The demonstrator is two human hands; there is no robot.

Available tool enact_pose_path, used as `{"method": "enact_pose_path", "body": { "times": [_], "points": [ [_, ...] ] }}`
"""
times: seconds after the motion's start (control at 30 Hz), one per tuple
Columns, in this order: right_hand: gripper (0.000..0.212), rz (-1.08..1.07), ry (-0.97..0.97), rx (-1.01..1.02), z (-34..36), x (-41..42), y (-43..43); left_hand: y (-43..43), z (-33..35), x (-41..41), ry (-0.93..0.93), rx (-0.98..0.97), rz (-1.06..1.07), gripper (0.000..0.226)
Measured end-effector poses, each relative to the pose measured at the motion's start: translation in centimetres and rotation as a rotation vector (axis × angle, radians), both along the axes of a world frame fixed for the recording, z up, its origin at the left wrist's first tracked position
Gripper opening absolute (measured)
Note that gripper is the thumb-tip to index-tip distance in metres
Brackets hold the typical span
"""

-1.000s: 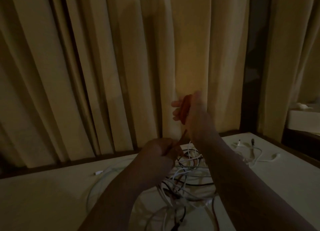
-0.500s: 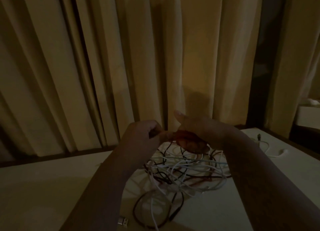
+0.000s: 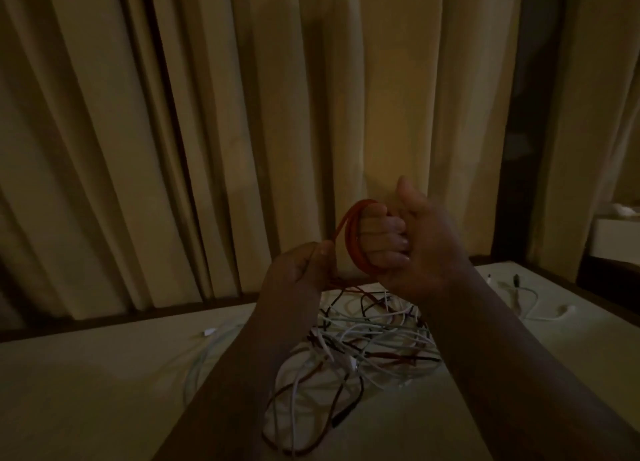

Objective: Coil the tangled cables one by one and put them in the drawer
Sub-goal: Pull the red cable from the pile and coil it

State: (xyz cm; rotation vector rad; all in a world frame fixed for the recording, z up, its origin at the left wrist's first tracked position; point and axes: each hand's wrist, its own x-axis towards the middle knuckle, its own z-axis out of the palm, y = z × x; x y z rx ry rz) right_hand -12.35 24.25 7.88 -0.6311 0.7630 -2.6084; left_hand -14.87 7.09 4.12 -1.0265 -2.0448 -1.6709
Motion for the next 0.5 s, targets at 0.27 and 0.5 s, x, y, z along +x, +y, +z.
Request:
{"method": "enact_pose_path", "body": {
  "times": [0.27,0.5],
  "points": [
    [0.069,-0.462,0.019,-0.464,1.0,0.3,-0.5,1.7,-2.7,-0.8,0.004,-0.202,-0.014,0.035],
    [0.055,-1.135,0.016,0.358,0.7,-1.8,-0.6,2.1,-2.5,-0.3,-0.050,-0.416,-0.001,0.030]
  ]
}}
